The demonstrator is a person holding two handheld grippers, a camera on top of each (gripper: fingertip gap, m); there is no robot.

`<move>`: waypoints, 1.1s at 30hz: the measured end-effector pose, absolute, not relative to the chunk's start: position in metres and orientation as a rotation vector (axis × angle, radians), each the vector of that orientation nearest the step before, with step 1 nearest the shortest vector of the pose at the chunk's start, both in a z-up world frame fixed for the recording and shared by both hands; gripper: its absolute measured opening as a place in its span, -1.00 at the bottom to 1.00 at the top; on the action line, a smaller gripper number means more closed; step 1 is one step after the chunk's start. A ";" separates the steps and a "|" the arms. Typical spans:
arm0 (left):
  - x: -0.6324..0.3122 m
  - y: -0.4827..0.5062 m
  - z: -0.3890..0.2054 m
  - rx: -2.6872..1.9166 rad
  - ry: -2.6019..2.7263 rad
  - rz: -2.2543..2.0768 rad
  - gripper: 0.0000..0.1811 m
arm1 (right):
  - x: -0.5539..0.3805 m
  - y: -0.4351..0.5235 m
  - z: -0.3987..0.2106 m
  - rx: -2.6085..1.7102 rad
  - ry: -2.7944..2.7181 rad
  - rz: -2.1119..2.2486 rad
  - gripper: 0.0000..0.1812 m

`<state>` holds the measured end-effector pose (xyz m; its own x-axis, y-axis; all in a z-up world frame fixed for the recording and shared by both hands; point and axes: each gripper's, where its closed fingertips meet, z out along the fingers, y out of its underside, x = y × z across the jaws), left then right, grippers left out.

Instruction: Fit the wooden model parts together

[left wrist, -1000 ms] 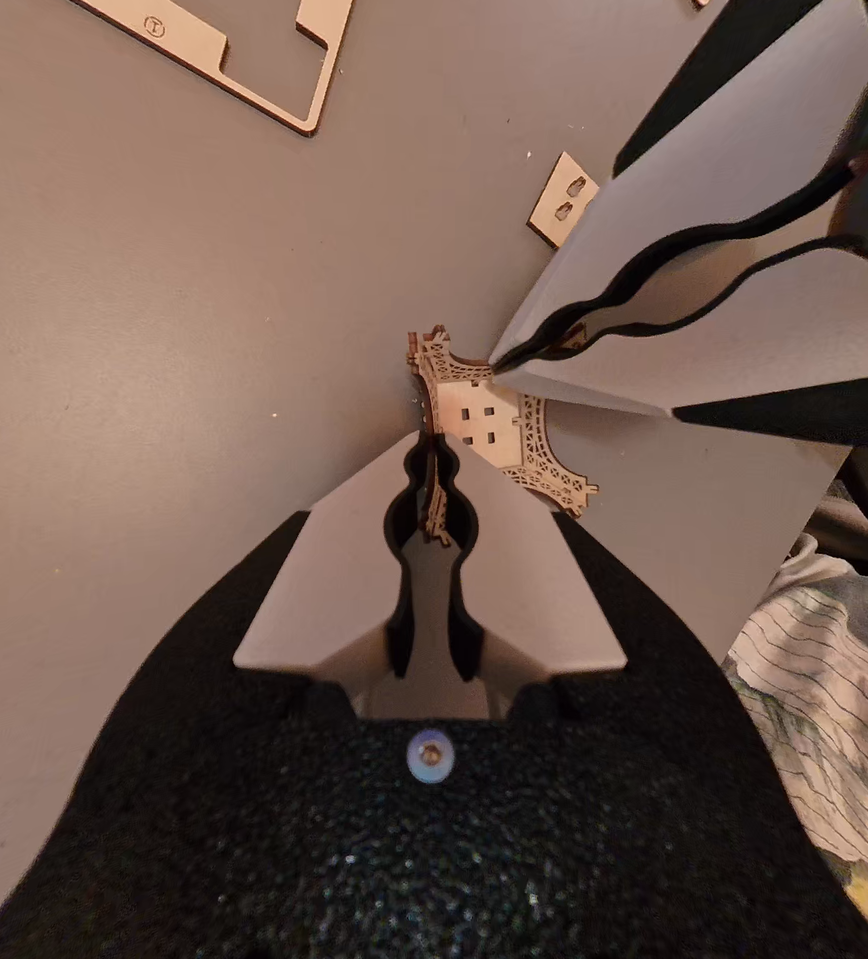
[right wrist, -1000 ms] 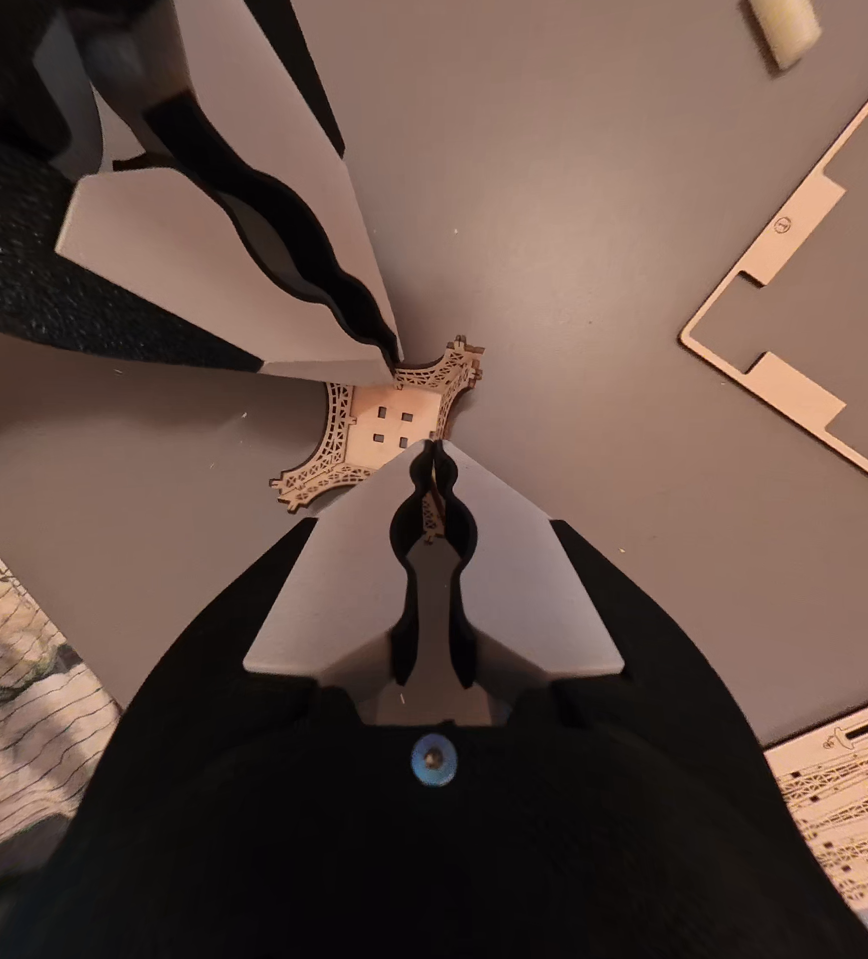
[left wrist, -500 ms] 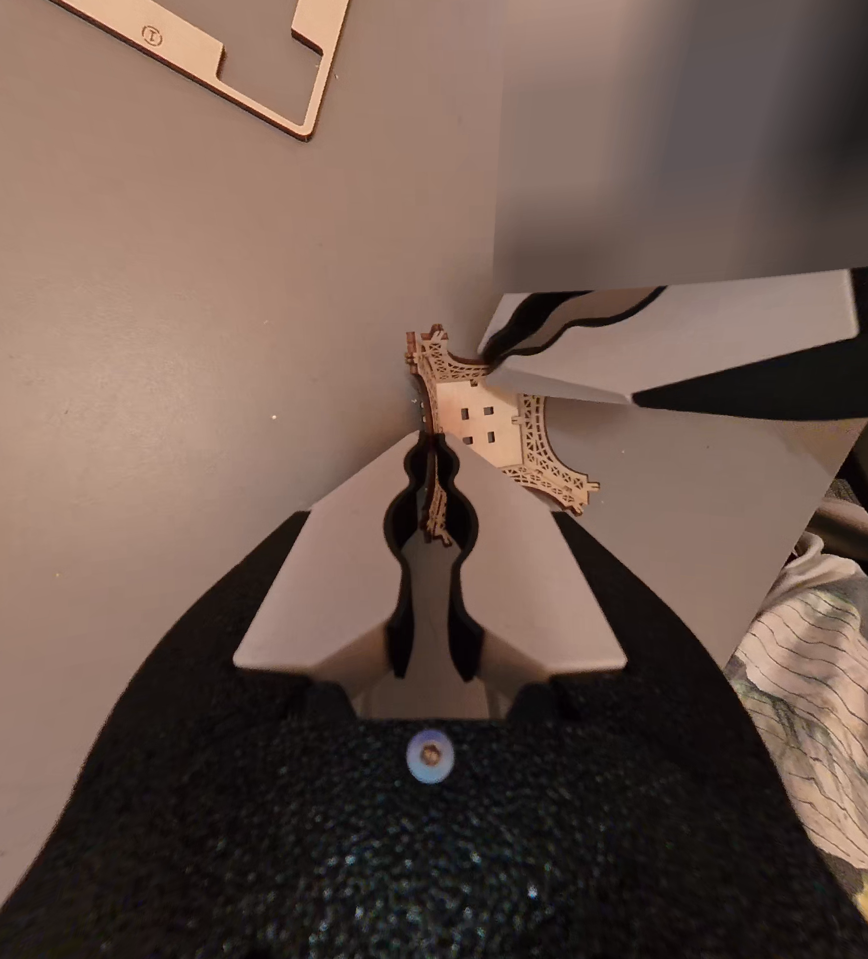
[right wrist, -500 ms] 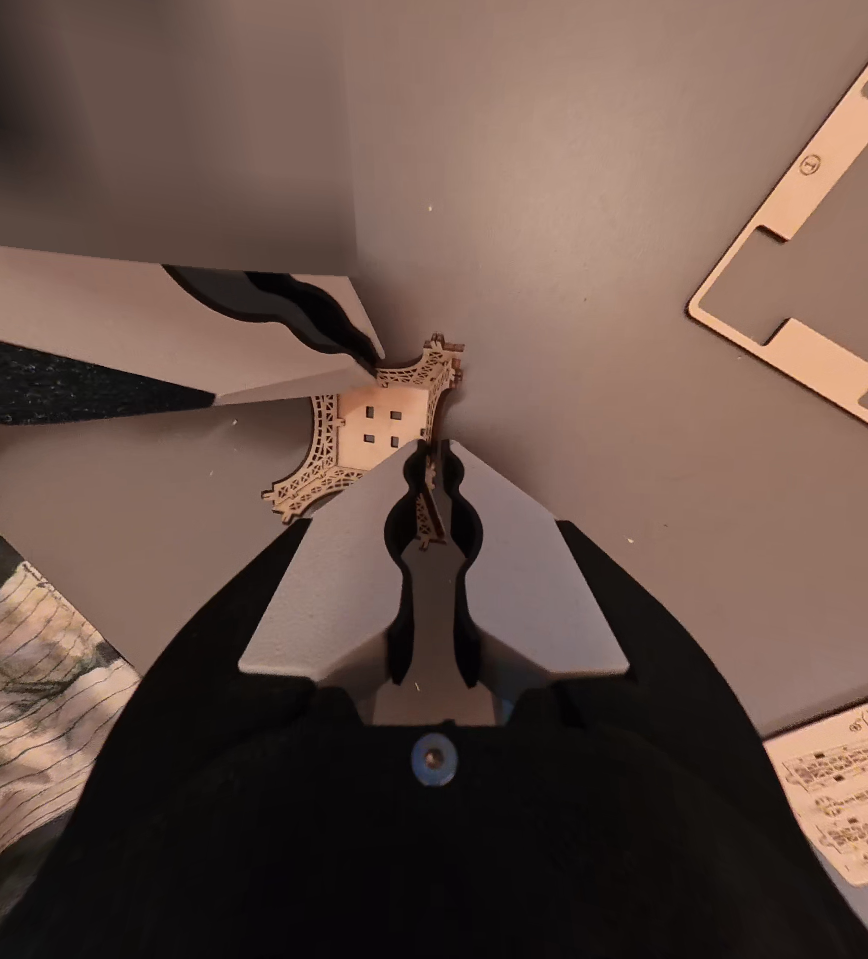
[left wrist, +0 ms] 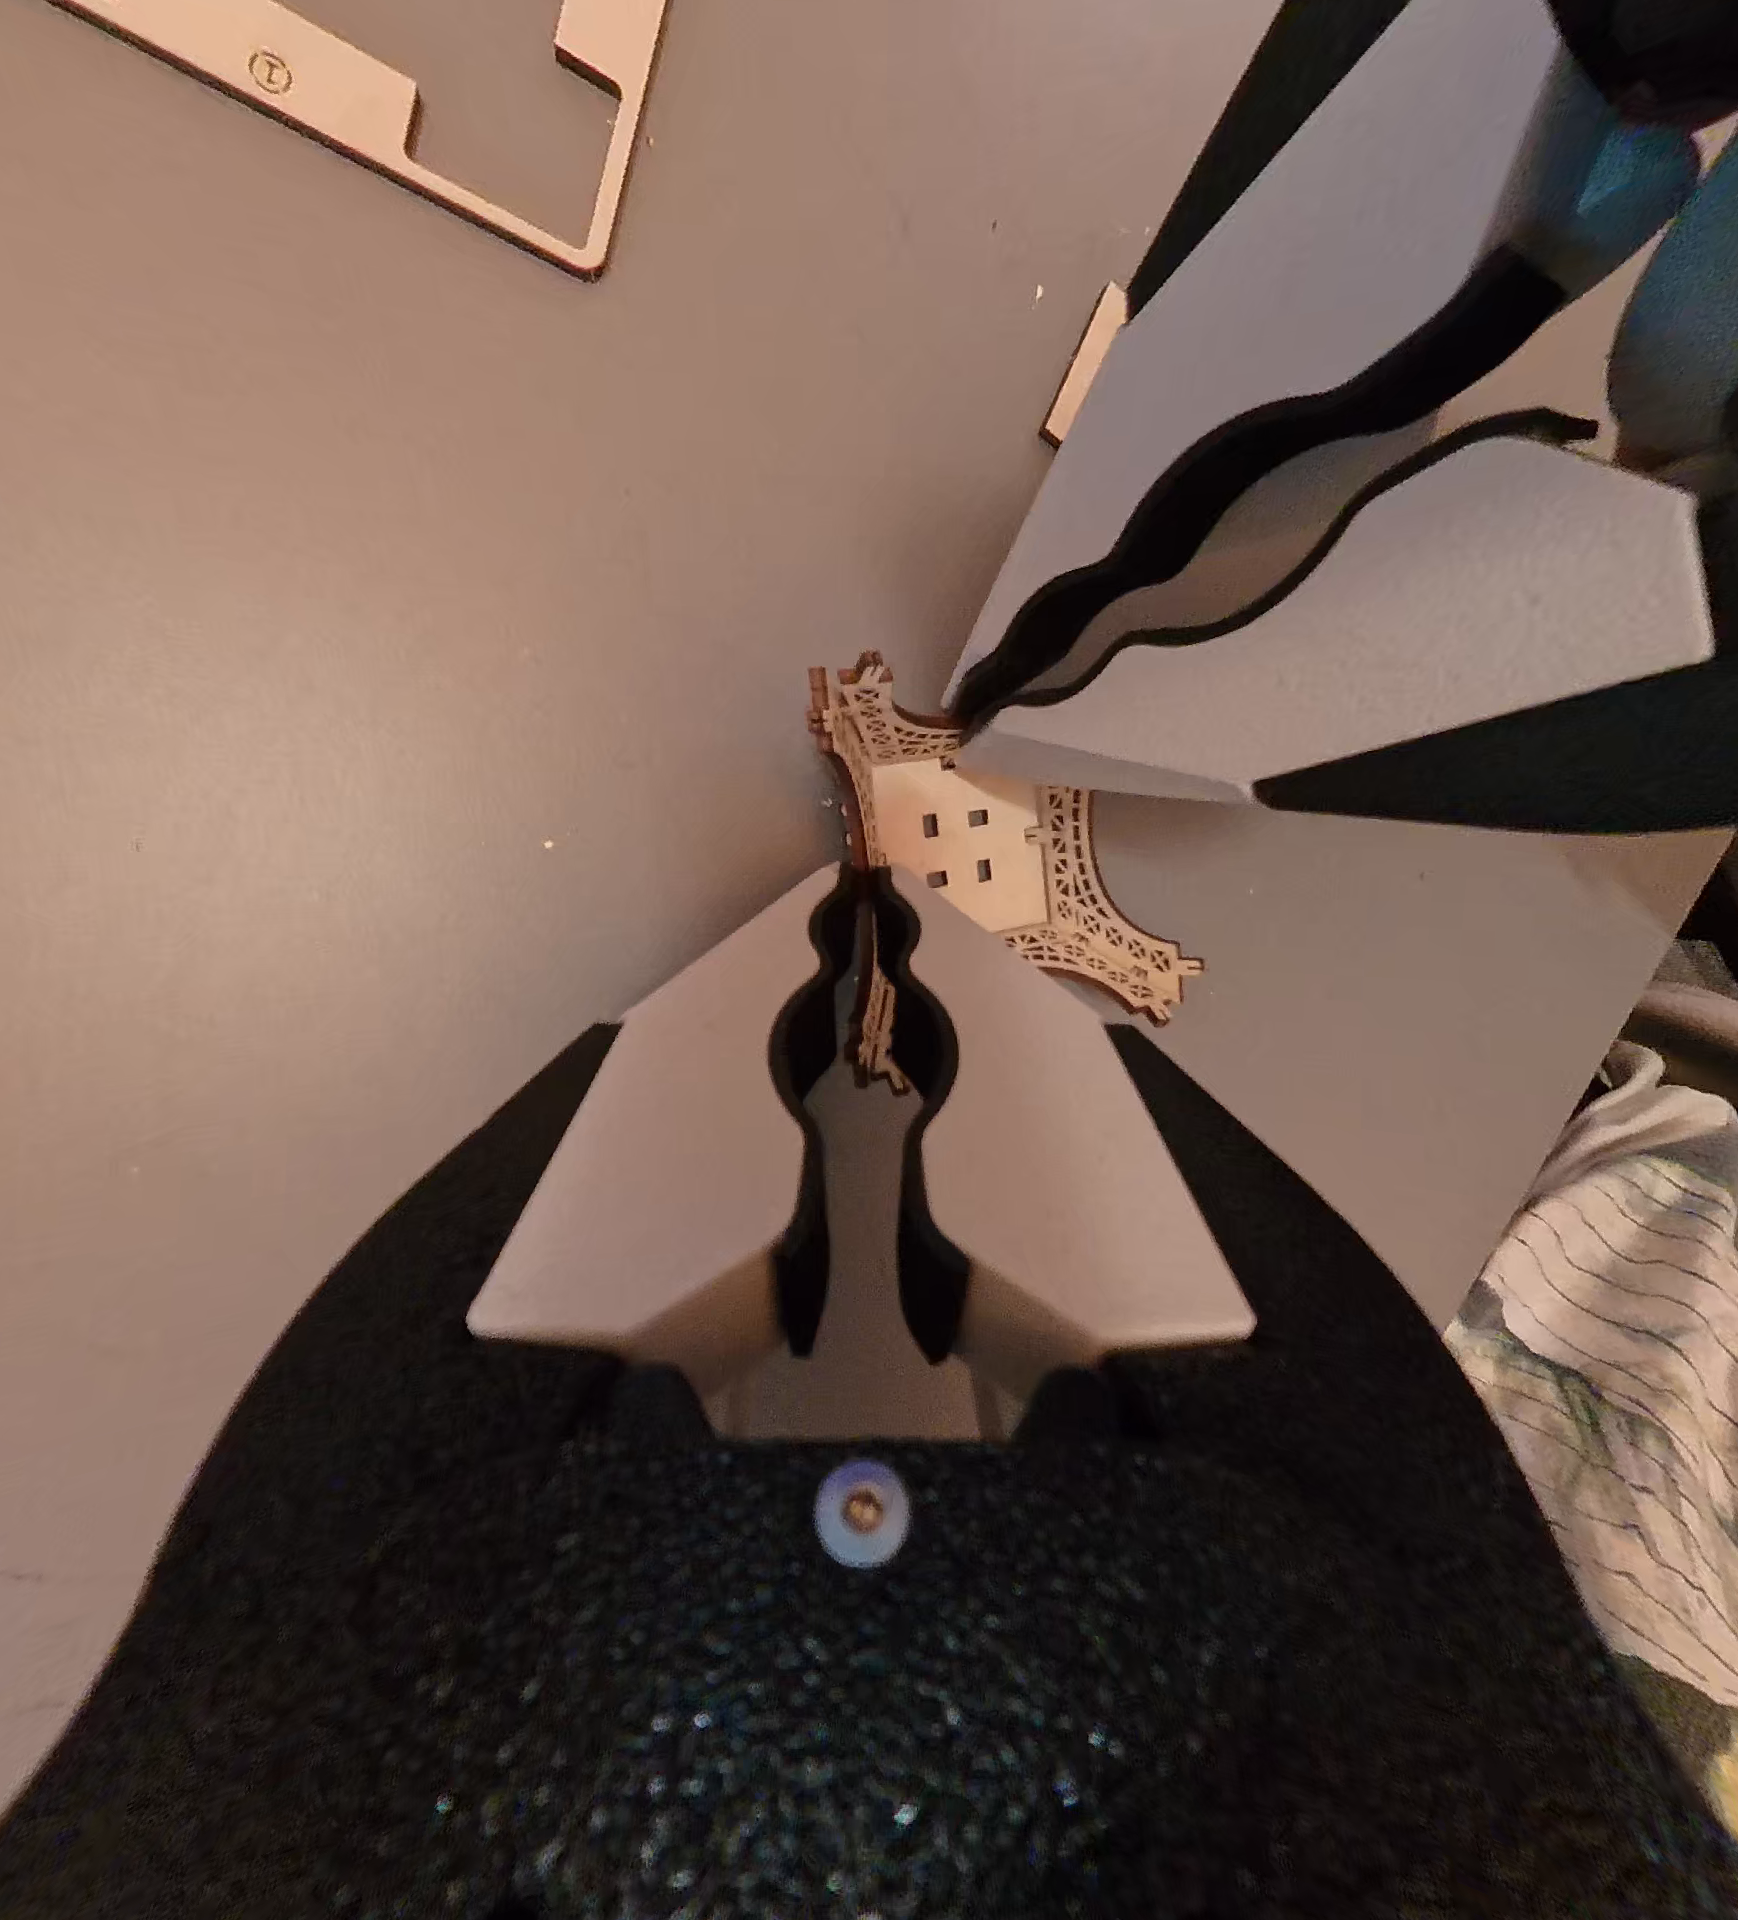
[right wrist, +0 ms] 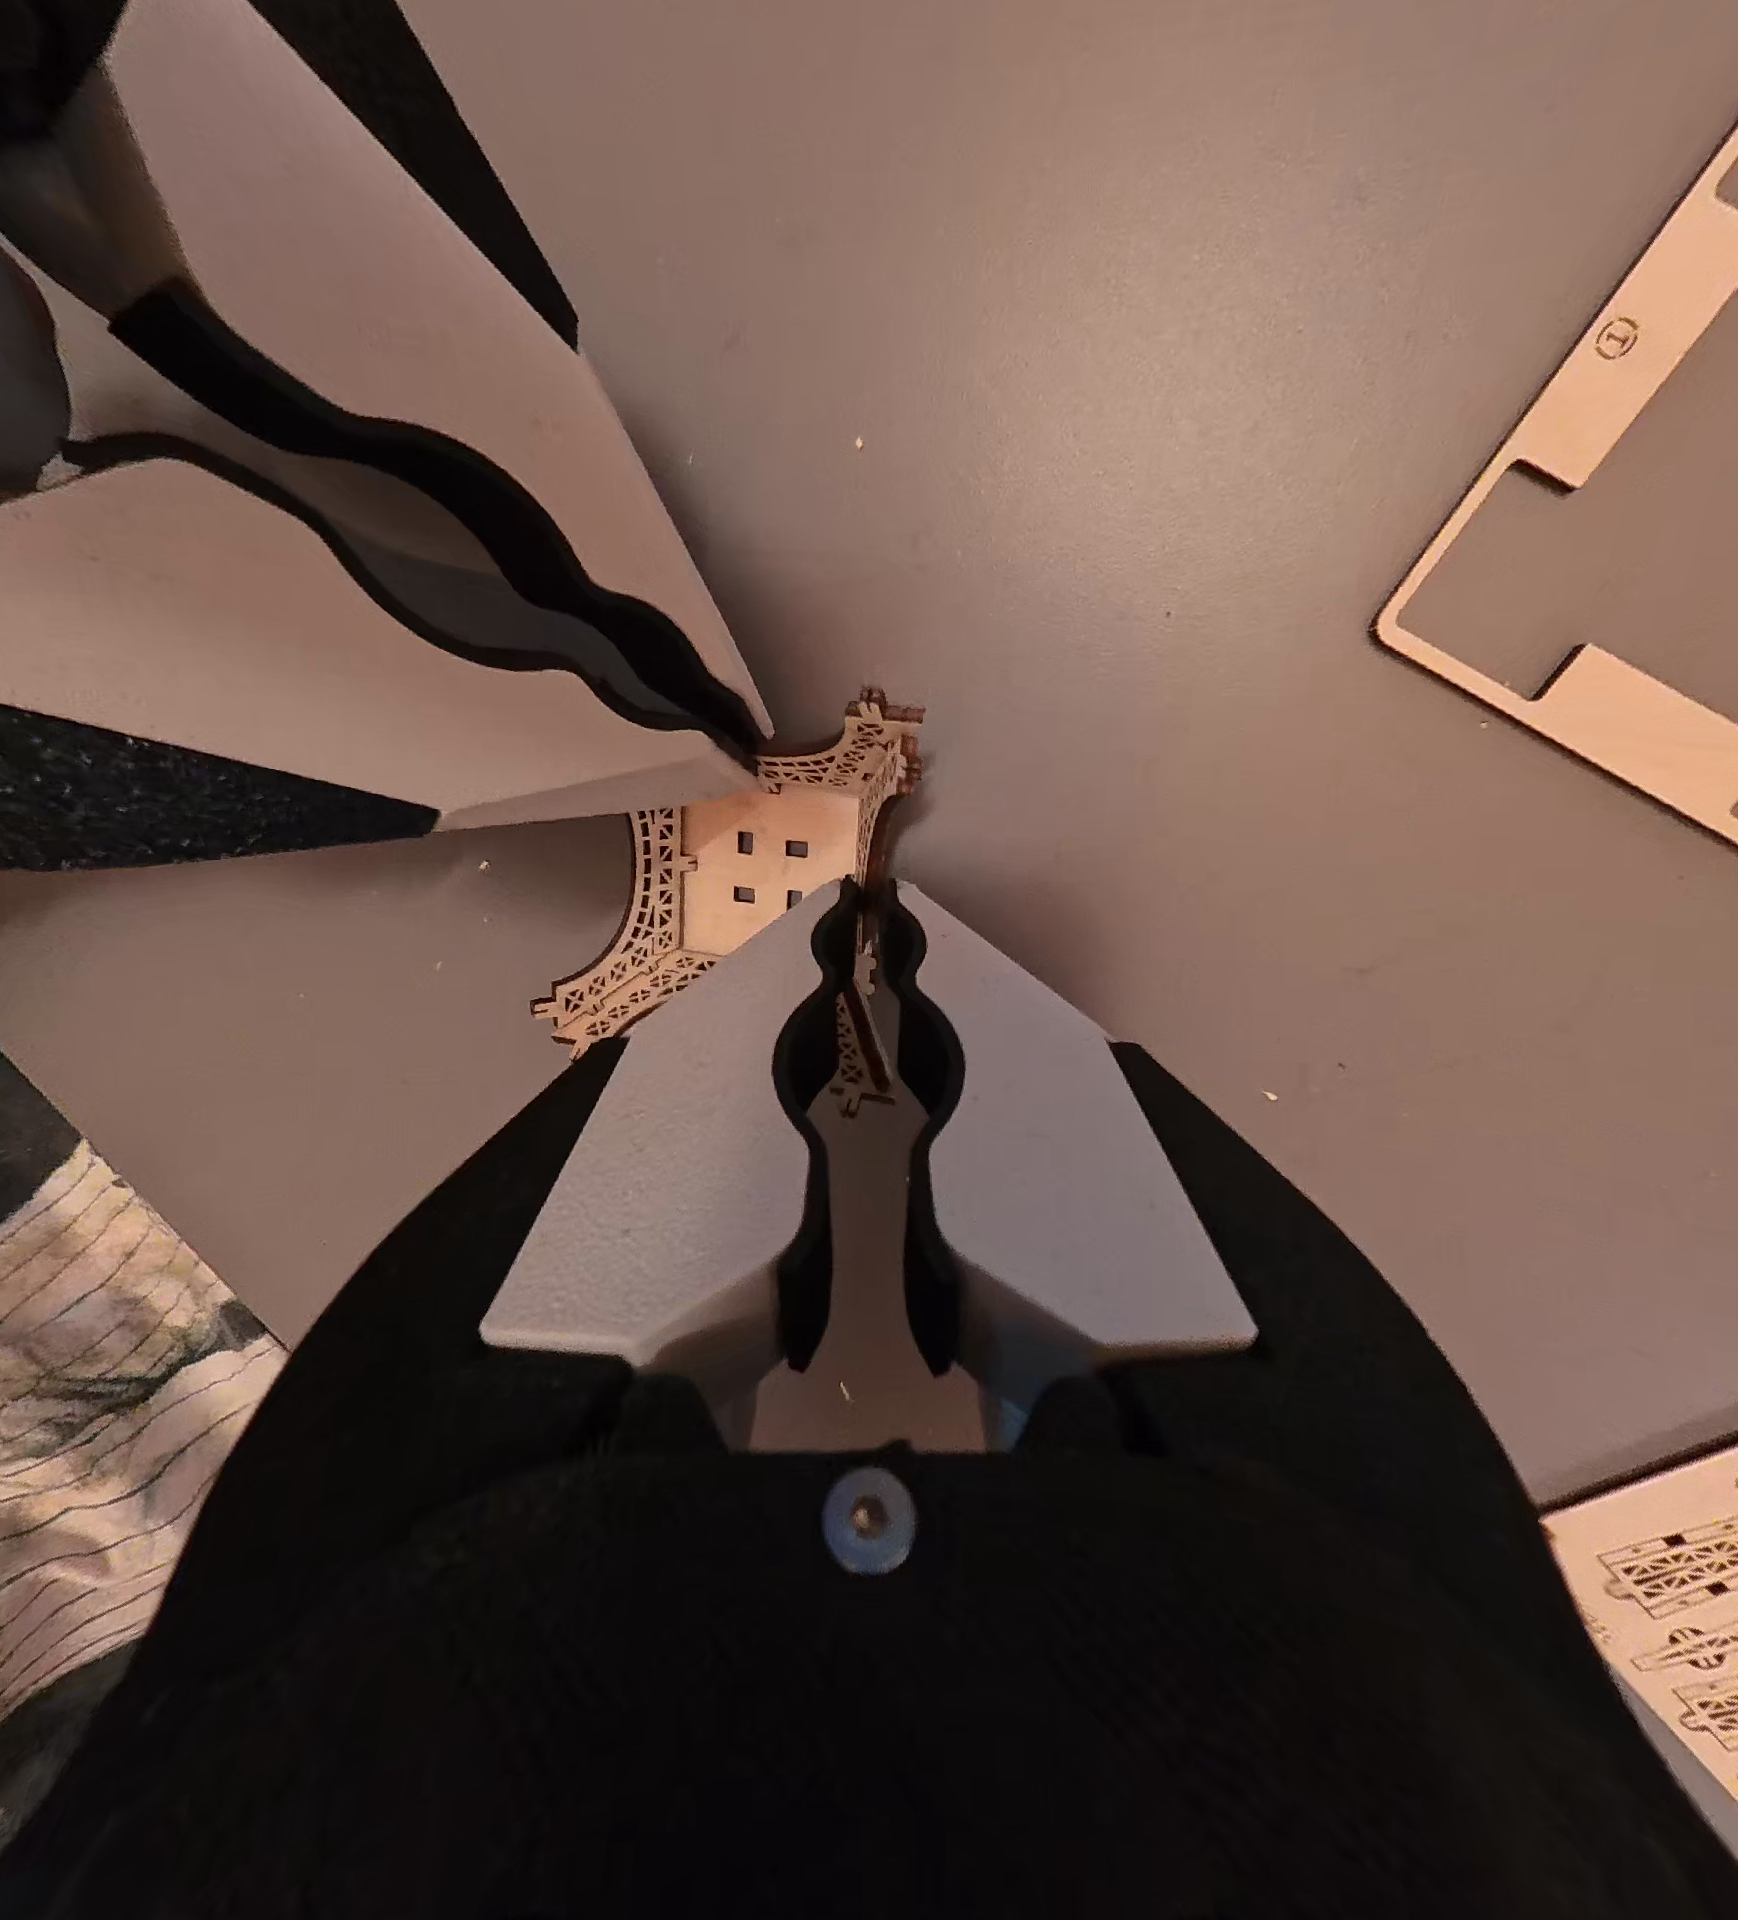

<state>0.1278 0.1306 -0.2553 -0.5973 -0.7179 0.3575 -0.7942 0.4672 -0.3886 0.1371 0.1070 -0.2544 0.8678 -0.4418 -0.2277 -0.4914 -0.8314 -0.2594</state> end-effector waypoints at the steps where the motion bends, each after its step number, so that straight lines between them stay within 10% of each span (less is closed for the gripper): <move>1: 0.128 0.131 -0.255 1.329 -2.568 0.792 -0.99 | 0.137 0.107 -0.255 -2.738 0.693 0.224 -0.99; 33: 0.128 0.130 -0.256 1.327 -2.565 0.770 -0.99 | 0.138 0.106 -0.257 -2.748 0.721 -0.109 -0.98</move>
